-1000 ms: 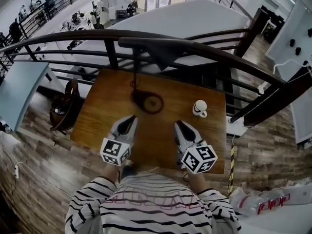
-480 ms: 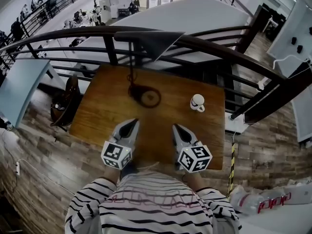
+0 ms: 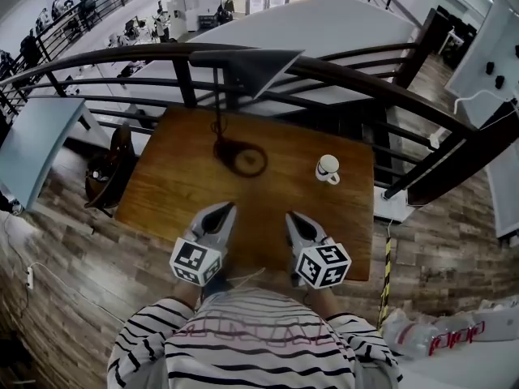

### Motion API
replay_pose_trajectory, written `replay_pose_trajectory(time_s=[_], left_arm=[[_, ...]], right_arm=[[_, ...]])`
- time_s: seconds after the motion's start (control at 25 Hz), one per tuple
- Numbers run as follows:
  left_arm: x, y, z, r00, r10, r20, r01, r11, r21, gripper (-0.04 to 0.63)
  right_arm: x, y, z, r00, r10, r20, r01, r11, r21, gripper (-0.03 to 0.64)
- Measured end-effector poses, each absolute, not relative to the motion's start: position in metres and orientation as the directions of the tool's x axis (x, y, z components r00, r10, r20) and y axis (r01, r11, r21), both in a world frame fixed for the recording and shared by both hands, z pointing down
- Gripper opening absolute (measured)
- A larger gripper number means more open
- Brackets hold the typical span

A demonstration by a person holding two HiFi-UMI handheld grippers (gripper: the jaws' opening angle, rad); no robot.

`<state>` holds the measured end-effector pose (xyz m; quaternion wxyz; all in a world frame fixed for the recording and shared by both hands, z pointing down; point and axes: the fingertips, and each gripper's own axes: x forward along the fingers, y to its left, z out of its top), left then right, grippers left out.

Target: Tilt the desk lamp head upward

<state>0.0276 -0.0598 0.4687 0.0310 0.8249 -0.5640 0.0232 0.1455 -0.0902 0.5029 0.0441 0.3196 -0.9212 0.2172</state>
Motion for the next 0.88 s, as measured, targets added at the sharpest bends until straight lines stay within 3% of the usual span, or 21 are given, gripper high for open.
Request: replay_pose_trajectory(time_s=[0.88], left_arm=[[0.015, -0.034, 0.468, 0.345, -0.937, 0.056, -0.938, -0.344, 0.034, 0.003]], right_arm=[[0.136, -0.072, 0.499, -0.788, -0.571, 0.229, -0.615, 0.706, -0.352, 0.0]])
